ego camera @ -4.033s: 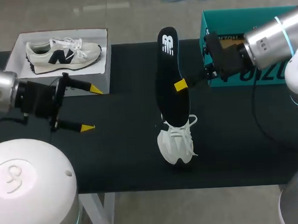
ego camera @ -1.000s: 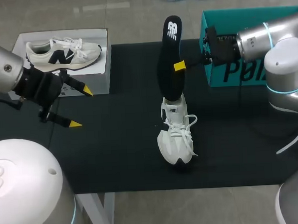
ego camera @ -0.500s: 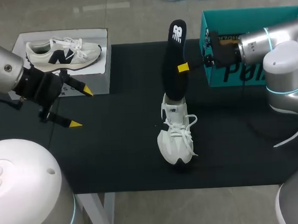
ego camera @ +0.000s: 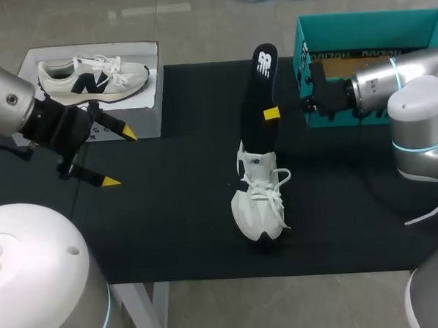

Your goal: Take the shoe out of the shoebox, open the shoe tongue, remove and reinsert the insole, then place the shoe into the shoebox

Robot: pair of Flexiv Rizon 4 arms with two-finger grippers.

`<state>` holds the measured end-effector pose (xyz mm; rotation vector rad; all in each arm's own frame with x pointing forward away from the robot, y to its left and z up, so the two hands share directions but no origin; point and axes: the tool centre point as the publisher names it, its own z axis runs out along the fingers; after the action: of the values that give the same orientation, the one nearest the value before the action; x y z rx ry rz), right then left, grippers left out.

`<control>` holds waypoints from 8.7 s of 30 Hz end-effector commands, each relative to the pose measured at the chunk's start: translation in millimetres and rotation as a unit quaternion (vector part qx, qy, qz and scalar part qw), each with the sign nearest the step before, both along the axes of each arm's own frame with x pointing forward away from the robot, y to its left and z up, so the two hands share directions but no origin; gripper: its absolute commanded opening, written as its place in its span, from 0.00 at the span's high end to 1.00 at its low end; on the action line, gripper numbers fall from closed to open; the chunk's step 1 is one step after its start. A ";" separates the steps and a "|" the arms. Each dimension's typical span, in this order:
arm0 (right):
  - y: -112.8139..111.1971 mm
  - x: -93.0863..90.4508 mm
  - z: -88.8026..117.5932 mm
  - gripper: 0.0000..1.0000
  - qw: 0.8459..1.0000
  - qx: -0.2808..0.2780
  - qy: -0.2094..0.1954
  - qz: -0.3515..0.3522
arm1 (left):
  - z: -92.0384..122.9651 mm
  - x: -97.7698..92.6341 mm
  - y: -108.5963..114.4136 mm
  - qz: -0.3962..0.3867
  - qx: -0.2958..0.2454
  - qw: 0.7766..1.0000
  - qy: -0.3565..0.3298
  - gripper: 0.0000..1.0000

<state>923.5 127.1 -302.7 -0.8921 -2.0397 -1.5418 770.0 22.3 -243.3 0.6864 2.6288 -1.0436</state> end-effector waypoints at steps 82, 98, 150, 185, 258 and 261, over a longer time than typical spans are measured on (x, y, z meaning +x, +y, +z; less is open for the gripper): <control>23.4 -19.3 -18.8 1.00 0.995 -0.092 -0.021 0.020 | 0.1 0.2 0.3 0.000 0.001 1.000 0.000 0.00; 33.6 -62.3 -49.5 1.00 0.991 -0.119 -0.001 0.062 | 0.1 0.2 0.3 0.000 0.001 1.000 0.000 0.00; 29.1 -27.4 -31.6 1.00 0.990 -0.133 -0.023 0.038 | 0.1 0.2 0.3 0.000 0.001 1.000 0.000 0.00; 28.3 -49.4 -40.7 0.59 0.989 -0.144 -0.001 0.036 | 0.1 0.2 0.3 0.000 0.001 1.000 0.000 0.00; 9.5 -52.5 19.8 0.00 0.943 -0.308 -0.020 -0.126 | 0.1 0.2 0.3 0.000 0.001 1.000 0.000 0.00; 14.2 -64.2 18.0 0.00 0.913 -0.373 0.003 -0.165 | 0.1 0.2 0.3 0.000 0.001 1.000 0.000 0.00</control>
<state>870.3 136.7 -294.9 -1.2231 -2.4677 -1.1433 769.8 22.4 -243.5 0.6860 2.6276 -1.0448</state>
